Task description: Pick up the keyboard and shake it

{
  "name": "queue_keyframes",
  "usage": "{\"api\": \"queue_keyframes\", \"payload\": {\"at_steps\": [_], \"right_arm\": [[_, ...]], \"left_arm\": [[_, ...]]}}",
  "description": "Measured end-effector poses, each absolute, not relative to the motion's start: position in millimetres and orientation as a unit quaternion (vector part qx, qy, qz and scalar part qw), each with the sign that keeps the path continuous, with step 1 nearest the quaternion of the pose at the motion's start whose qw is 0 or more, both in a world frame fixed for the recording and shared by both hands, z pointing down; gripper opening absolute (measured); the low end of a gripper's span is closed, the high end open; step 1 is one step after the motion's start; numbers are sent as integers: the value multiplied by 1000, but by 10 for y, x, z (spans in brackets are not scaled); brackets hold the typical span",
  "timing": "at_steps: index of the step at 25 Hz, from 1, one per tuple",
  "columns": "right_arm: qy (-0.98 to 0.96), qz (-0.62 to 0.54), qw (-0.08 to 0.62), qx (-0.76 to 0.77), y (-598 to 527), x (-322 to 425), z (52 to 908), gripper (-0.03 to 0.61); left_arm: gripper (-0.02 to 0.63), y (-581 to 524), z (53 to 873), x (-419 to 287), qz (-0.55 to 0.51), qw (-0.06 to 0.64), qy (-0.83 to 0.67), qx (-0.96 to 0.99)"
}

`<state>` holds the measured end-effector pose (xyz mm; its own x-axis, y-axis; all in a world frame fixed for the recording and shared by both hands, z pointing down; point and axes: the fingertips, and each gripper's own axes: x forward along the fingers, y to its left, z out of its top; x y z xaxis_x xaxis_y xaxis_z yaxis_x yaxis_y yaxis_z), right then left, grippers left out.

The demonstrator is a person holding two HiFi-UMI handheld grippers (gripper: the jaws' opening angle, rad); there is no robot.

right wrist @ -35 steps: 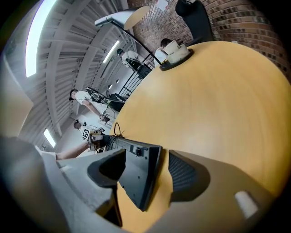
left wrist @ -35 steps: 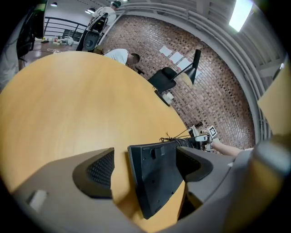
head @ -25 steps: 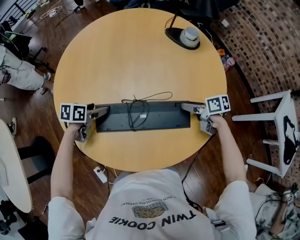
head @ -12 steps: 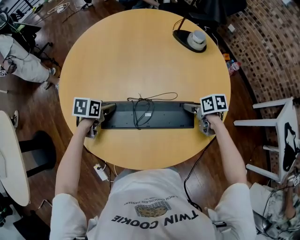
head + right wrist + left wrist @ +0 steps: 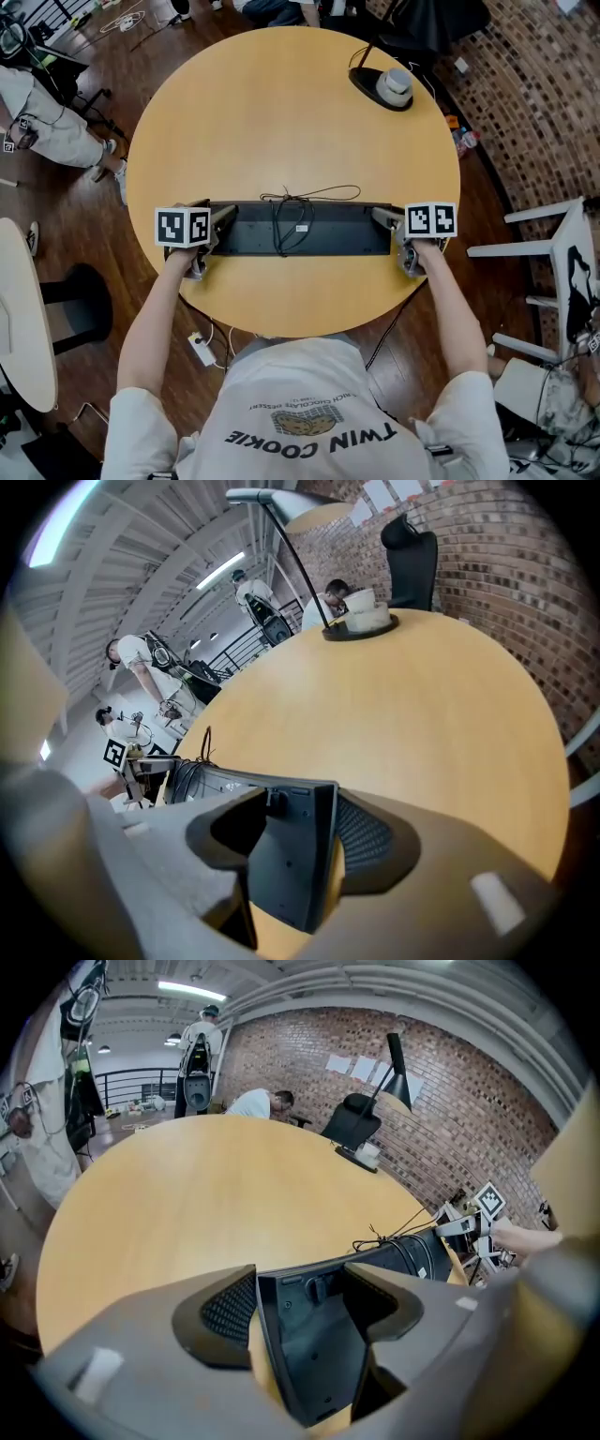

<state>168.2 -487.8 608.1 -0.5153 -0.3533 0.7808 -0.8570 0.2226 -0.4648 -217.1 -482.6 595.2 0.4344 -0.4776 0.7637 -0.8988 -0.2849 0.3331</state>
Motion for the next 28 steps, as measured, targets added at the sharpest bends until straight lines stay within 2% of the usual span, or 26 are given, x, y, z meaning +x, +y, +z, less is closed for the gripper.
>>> {"api": "queue_keyframes", "payload": {"at_steps": [21, 28], "right_arm": [[-804, 224, 203, 512, -4150, 1706, 5215, 232], [-804, 169, 207, 531, -3775, 1731, 5131, 233]], "left_arm": [[290, -4195, 5123, -2166, 240, 197, -490, 815], [290, -3908, 5034, -2137, 257, 154, -486, 821]]}}
